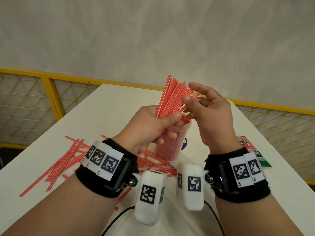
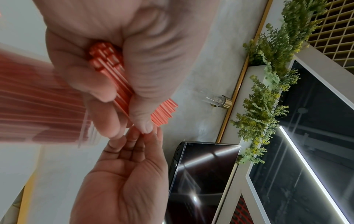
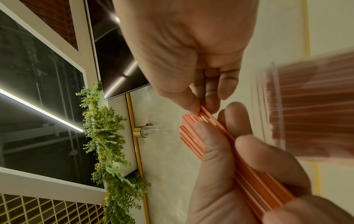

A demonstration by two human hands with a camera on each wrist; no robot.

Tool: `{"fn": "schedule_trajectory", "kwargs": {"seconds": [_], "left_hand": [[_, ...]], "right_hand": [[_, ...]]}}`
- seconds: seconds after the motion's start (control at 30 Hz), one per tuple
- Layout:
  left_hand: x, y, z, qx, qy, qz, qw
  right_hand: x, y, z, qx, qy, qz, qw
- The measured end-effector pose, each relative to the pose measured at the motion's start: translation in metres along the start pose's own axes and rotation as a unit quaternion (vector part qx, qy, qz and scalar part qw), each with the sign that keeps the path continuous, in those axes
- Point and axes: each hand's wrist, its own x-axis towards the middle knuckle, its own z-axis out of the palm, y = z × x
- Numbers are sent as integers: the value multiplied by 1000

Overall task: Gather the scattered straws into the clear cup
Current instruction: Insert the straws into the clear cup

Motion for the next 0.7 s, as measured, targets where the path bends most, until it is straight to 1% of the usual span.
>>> {"fn": "schedule_trajectory", "kwargs": {"seconds": [0.17, 0.27, 0.4, 0.47, 0.57, 0.63, 0.7], "left_hand": [[0, 1, -1, -22, 5, -3, 1000], [2, 0, -1, -15, 19, 2, 1000], [2, -1, -2, -11, 14, 5, 1000], [2, 0, -3, -16, 22, 12, 1000], [4, 2, -7, -10, 76, 28, 997], [6, 2, -9, -8, 102, 32, 994], [6, 1, -9, -4, 107, 30, 994]], "right_hand": [[2, 1, 0, 33, 18, 15, 999], [2, 2, 2, 53, 13, 24, 998], [2, 4, 2, 69, 16, 20, 997], [3, 4, 1, 88, 40, 2, 995], [7, 3, -5, 123, 104, -39, 986], [9, 2, -11, 114, 140, -65, 981], [11, 5, -14, 75, 160, -94, 980]]}}
